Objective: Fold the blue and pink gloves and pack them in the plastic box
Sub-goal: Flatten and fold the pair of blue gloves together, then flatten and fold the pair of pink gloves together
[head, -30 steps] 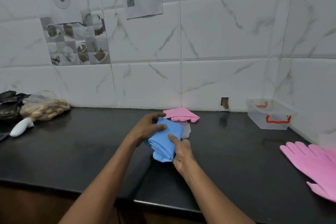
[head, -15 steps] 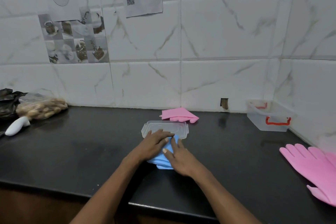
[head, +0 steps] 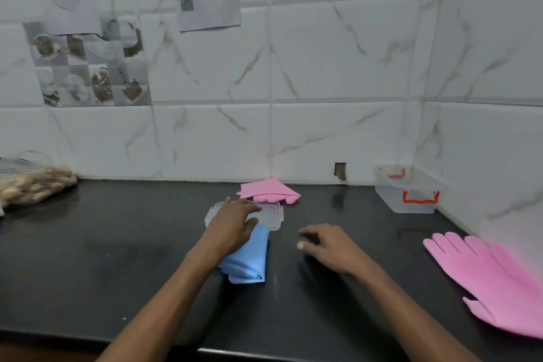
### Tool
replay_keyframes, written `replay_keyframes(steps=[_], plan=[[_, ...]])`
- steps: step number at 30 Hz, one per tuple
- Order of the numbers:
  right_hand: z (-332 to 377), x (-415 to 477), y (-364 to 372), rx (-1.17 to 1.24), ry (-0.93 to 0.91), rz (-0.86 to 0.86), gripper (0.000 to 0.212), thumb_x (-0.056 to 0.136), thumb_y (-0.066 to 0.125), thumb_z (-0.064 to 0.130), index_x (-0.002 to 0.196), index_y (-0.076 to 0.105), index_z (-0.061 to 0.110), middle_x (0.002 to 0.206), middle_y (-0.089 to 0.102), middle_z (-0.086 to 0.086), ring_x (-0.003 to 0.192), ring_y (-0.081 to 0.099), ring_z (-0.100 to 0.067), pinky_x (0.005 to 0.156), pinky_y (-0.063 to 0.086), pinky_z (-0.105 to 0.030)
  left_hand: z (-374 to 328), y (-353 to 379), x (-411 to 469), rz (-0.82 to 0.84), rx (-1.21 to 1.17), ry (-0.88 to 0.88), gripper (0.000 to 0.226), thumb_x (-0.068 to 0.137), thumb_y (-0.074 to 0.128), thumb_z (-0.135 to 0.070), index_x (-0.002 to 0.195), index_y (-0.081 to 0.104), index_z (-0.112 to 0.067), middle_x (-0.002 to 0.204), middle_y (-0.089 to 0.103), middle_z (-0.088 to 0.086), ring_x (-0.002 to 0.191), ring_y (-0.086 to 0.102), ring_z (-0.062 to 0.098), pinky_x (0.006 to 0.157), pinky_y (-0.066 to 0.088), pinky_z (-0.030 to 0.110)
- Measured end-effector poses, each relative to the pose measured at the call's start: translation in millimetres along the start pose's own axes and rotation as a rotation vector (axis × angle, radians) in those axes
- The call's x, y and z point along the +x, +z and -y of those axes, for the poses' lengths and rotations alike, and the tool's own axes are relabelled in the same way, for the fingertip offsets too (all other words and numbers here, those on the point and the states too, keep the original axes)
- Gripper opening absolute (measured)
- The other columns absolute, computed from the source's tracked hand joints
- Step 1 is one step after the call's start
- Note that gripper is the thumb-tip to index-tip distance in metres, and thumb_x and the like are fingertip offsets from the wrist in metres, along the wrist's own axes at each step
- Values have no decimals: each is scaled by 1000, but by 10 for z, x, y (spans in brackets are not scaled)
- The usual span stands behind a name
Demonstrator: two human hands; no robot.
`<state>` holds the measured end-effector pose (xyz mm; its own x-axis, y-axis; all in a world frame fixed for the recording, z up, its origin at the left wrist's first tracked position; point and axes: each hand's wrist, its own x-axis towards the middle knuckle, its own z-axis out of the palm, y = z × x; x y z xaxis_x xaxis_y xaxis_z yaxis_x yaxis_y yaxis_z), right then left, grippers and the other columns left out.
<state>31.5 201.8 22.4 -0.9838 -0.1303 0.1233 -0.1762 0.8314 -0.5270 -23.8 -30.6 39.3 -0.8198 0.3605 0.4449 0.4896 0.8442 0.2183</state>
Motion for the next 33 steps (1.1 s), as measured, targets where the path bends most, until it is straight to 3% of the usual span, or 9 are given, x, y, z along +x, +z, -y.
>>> replay_keyframes(steps=[2, 4, 7, 10, 19, 23, 27, 30, 33], plan=[[-235, -83, -108, -70, 28, -35, 37, 92, 63, 34, 126, 67, 19, 129, 66, 2, 117, 60, -9, 96, 39, -16, -221, 22, -19, -142, -83, 17, 30, 98, 51, -29, 123, 67, -23, 130, 65, -2, 123, 55, 19, 106, 33, 30], [-403, -174, -190, -103, 58, -104, 33, 92, 64, 28, 122, 69, 16, 126, 68, 0, 117, 61, -13, 97, 41, -20, -388, 165, -88, -86, 28, 64, 35, 100, 44, -37, 126, 63, -24, 134, 60, 0, 130, 50, 22, 109, 26, 33], [-562, -287, -232, -161, 66, -191, 28, 92, 61, 21, 116, 71, 9, 120, 70, -7, 114, 62, -21, 97, 43, -27, -364, 505, -298, 225, 298, -72, 58, 98, 30, -57, 152, 24, -36, 164, 12, 1, 152, 6, 23, 118, -3, 54], [-561, -305, -154, -240, 17, -150, 23, 92, 57, 21, 104, 70, 6, 115, 68, -13, 109, 61, -30, 92, 47, -34, -134, 643, -418, 268, 326, -154, 59, 96, 31, -52, 153, 14, -44, 165, -3, -6, 152, -6, 20, 116, -2, 64], [-474, -291, -98, -338, 44, -110, 23, 94, 53, 21, 105, 67, 6, 115, 65, -13, 108, 59, -32, 90, 50, -39, 1, 547, -361, 249, 302, -107, 56, 97, 30, -43, 152, 19, -43, 165, 1, -7, 152, -4, 21, 115, 1, 64], [-529, -451, -329, -517, 246, -335, 19, 93, 58, 22, 105, 65, 10, 112, 64, -10, 104, 61, -30, 82, 50, -38, -17, 525, -431, 136, 242, -68, 75, 86, 2, -63, 154, 20, -36, 165, 9, -4, 152, 0, 18, 115, -12, 58], [-885, -753, -630, -657, 520, -433, 23, 91, 57, 20, 113, 62, 15, 117, 58, -8, 110, 52, -29, 82, 44, -34, -60, 405, -466, 43, 194, -30, 95, 76, -14, -65, 153, 28, -27, 163, 17, 0, 152, 0, 13, 114, -24, 49], [-1166, -879, -691, -690, 579, -353, 39, 93, 55, 19, 131, 49, 21, 132, 49, -4, 120, 47, -27, 94, 44, -38, -147, 316, -481, 13, 125, -33, 96, 77, -13, -62, 148, 39, -24, 160, 26, -1, 152, 4, 11, 116, -24, 45], [-1233, -886, -716, -644, 603, -411, 40, 96, 51, 12, 135, 46, 18, 131, 51, -6, 116, 53, -27, 89, 47, -34, -236, 288, -523, -67, 64, 15, 83, 86, -1, -58, 135, 56, -21, 148, 46, 0, 149, 22, 13, 120, -15, 47]])
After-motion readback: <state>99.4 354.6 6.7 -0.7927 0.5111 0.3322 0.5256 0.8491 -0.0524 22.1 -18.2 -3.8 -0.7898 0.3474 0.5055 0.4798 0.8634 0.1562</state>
